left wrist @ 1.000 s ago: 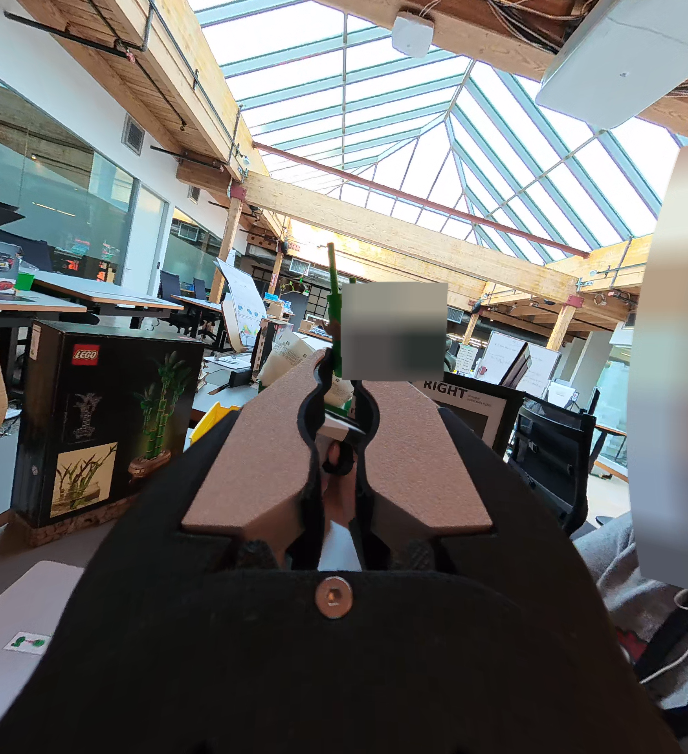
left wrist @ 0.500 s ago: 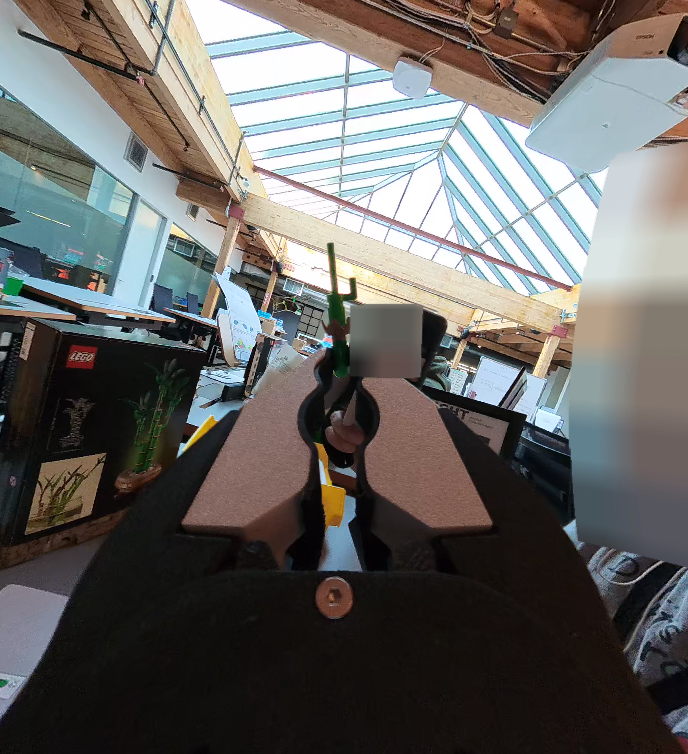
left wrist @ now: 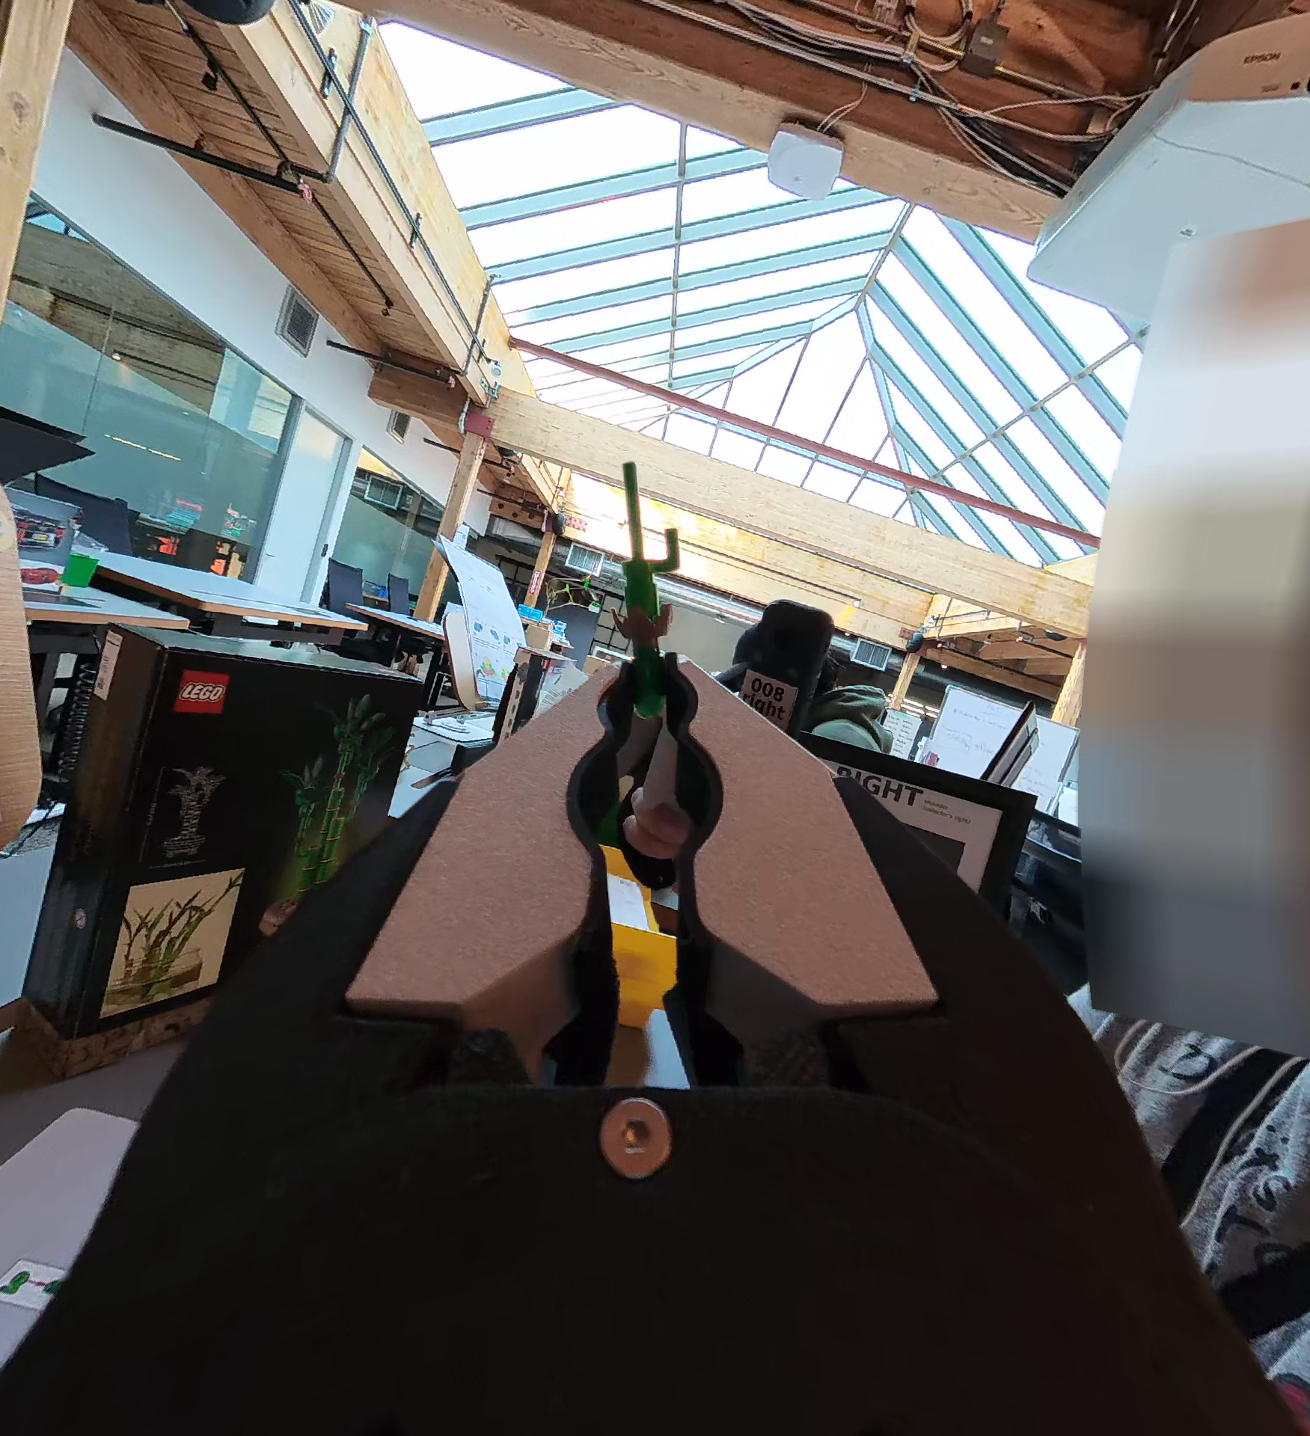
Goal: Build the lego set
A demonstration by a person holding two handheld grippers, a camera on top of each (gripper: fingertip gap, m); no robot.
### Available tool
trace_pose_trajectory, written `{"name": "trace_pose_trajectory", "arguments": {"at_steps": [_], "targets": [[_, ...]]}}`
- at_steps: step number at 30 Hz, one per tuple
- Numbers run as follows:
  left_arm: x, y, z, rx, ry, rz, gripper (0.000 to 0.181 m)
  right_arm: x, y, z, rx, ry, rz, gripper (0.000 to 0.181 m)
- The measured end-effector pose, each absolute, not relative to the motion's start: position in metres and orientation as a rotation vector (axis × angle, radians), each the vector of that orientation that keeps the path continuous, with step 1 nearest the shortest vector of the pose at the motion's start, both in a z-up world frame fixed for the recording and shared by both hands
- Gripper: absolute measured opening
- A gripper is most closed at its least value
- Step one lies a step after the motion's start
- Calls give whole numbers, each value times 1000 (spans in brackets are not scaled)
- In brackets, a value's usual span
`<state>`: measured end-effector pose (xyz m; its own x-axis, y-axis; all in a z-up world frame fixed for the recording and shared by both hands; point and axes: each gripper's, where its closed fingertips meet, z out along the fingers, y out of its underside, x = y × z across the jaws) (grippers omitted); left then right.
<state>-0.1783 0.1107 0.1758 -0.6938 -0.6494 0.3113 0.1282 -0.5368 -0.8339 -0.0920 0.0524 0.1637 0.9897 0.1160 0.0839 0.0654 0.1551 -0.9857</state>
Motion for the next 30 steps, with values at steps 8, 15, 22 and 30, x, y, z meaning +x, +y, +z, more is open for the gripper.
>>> {"name": "trace_pose_trajectory", "arguments": {"at_steps": [8,15,22,30], "targets": [[-180,92,179,-812,1208,-2286,5,-122,23,204,-1367,-140,-53,6],[-169,84,167,-854,1283,-2209,6,-119,30,190,-1464,-130,-69,7],[-141,64,129,-1006,1432,-2216,5,-107,8,204,-1351,-50,179,6],[-136,52,115,-962,1515,-2283,6,-108,36,180,-1433,5,306,7]]}}
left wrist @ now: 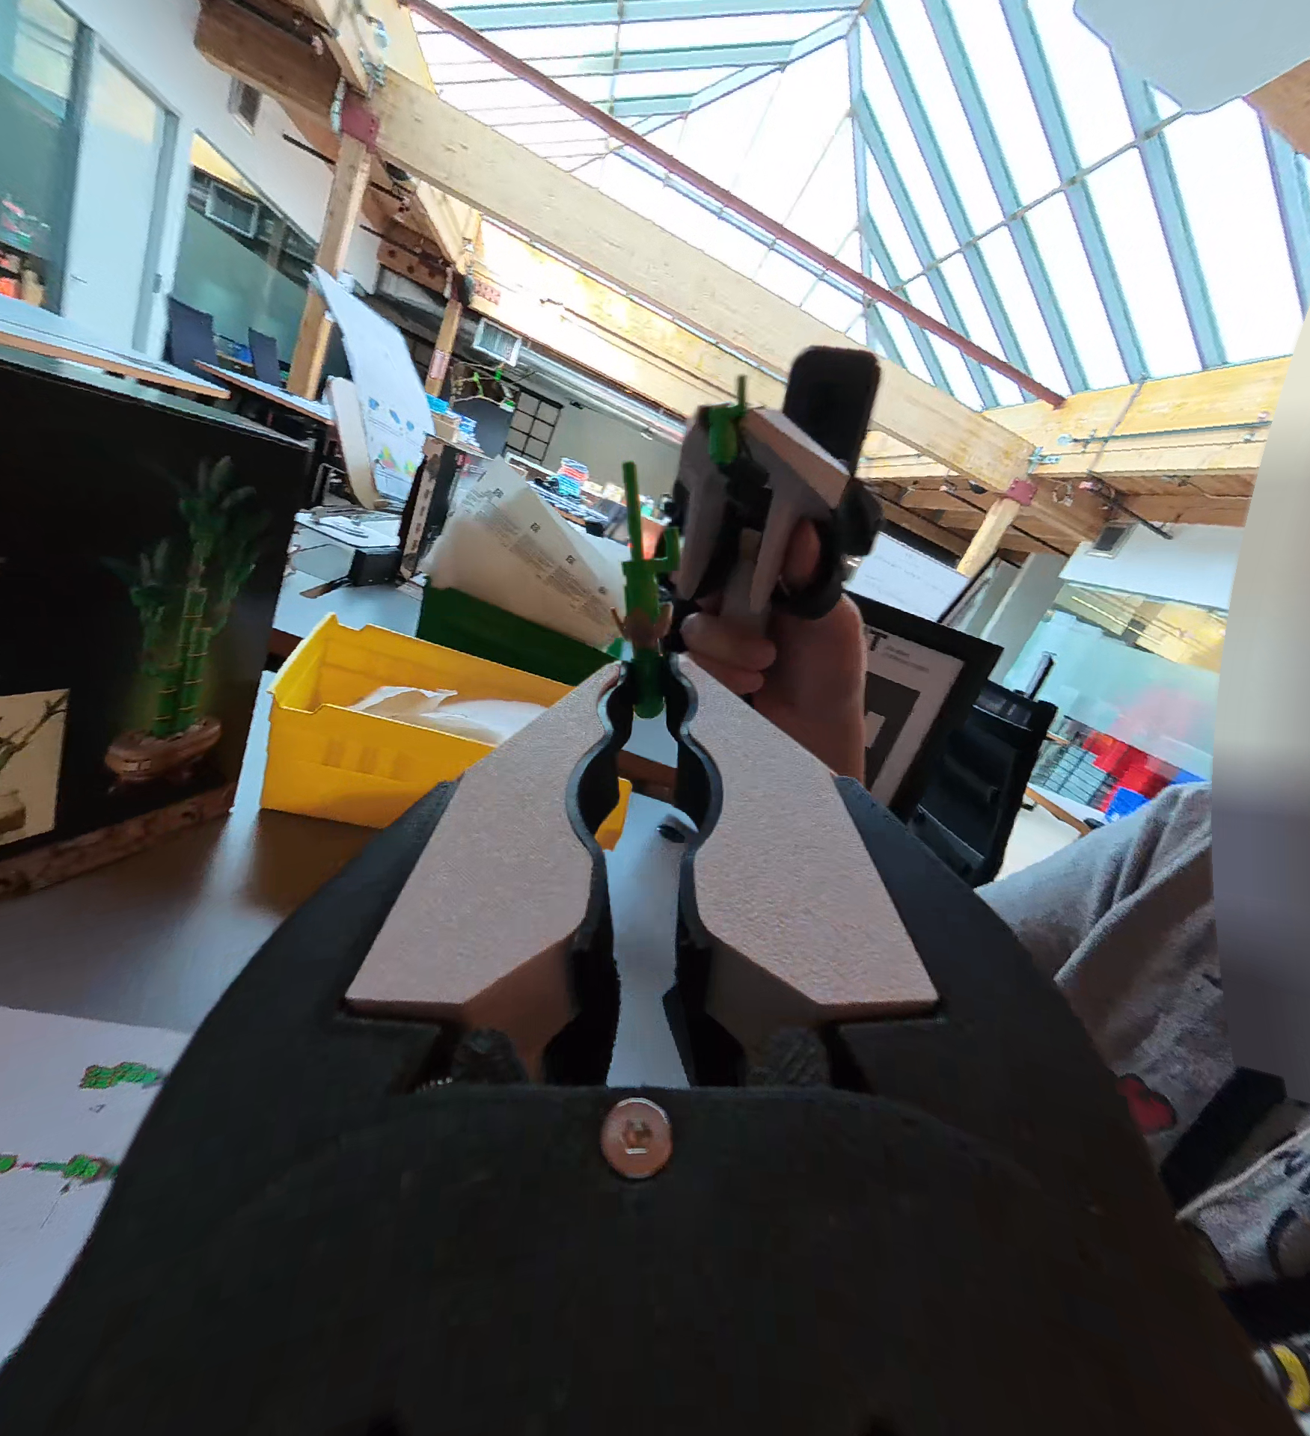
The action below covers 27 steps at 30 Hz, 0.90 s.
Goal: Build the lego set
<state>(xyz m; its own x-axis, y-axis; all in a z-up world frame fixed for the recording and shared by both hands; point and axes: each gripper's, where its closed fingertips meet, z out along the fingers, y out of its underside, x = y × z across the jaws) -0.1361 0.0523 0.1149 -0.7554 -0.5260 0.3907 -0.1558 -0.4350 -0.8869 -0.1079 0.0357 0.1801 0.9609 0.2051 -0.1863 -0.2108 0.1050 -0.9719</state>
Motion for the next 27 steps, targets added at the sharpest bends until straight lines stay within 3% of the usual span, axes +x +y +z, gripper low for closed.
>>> {"name": "trace_pose_trajectory", "arguments": {"at_steps": [10,16,27], "targets": [[-171,41,125,-738,1589,-2813,6,-128,52,174,-1443,-45,433,7],[-140,48,105,-871,1572,-2338,6,-123,57,165,-1518,-17,336,6],[-130,48,88,-894,1656,-2045,6,-102,59,155,-1553,76,295,6]]}}
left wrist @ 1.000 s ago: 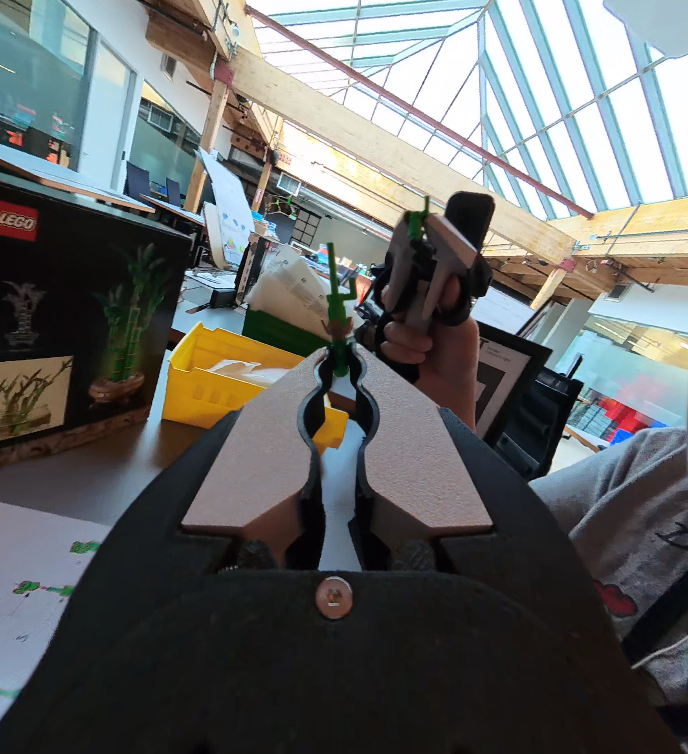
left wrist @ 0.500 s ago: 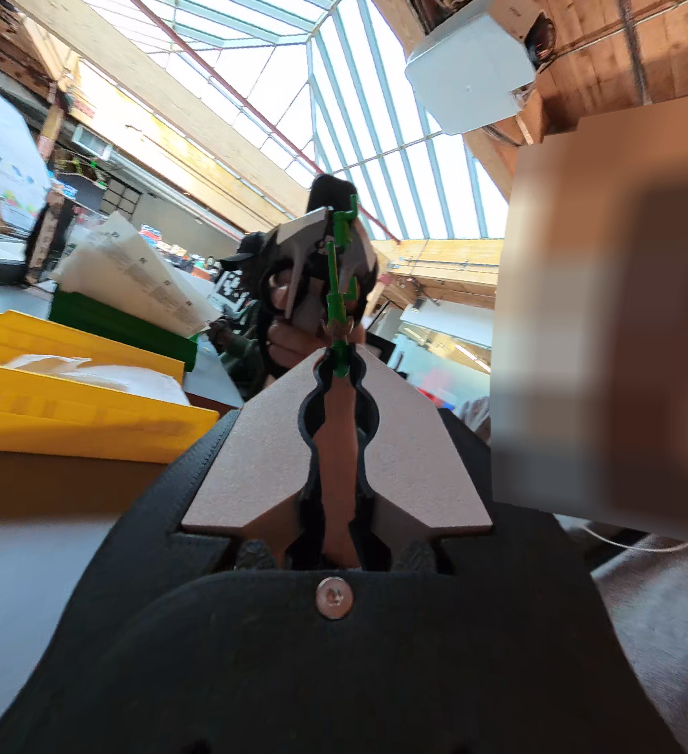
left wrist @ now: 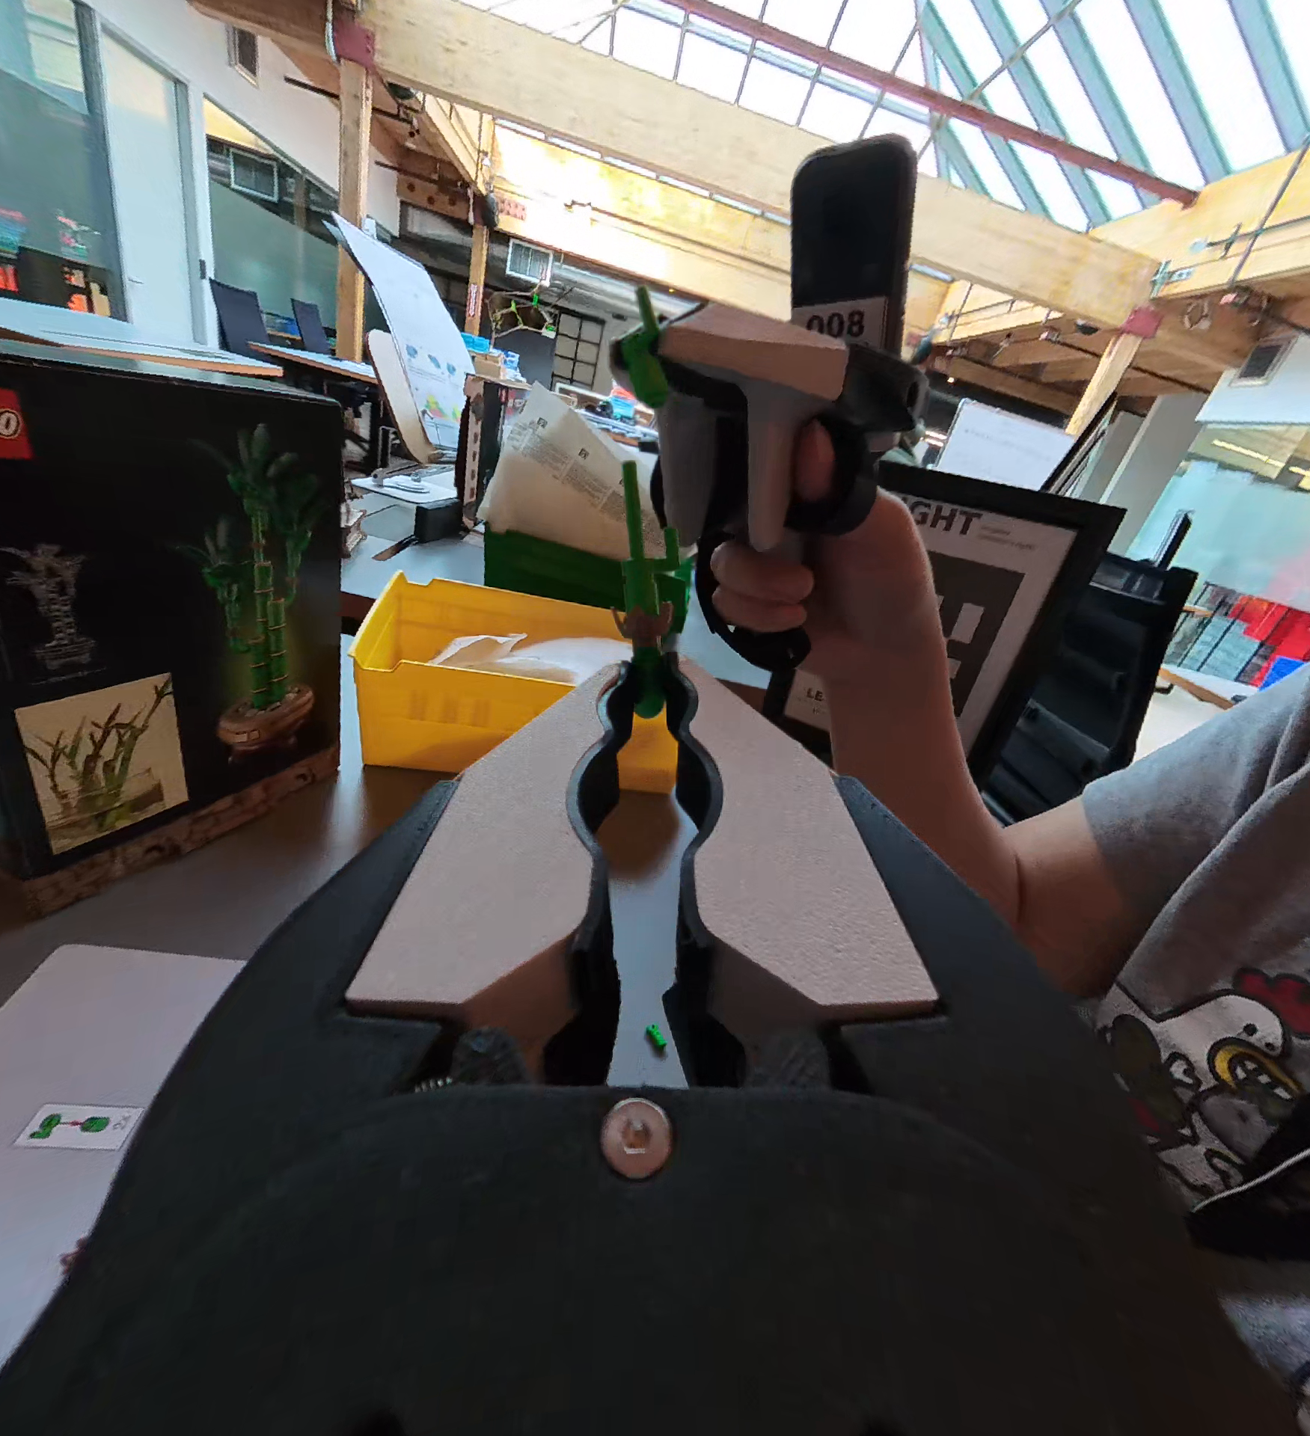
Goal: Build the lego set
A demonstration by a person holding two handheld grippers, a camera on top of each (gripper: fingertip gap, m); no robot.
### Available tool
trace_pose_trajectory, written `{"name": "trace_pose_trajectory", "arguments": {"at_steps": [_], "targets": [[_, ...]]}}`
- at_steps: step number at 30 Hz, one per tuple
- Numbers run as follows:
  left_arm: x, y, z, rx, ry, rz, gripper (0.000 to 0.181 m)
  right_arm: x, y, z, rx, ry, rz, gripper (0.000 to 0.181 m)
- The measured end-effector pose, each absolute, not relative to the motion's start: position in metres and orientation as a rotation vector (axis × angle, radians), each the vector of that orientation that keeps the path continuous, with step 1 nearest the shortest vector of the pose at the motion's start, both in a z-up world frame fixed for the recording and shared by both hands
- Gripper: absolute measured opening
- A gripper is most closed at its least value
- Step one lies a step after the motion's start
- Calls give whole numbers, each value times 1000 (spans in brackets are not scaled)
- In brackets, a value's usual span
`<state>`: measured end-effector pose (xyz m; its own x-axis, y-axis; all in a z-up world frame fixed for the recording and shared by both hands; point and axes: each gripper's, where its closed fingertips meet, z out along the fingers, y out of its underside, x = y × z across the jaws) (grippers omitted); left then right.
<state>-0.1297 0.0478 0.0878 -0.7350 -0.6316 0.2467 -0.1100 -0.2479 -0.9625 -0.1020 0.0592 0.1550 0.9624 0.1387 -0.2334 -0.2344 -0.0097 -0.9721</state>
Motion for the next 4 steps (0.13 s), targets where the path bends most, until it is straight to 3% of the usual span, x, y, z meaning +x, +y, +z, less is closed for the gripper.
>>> {"name": "trace_pose_trajectory", "arguments": {"at_steps": [4], "targets": [[-123,53,81,-978,1670,-1941,6,-97,63,147,-1568,113,363,6]]}}
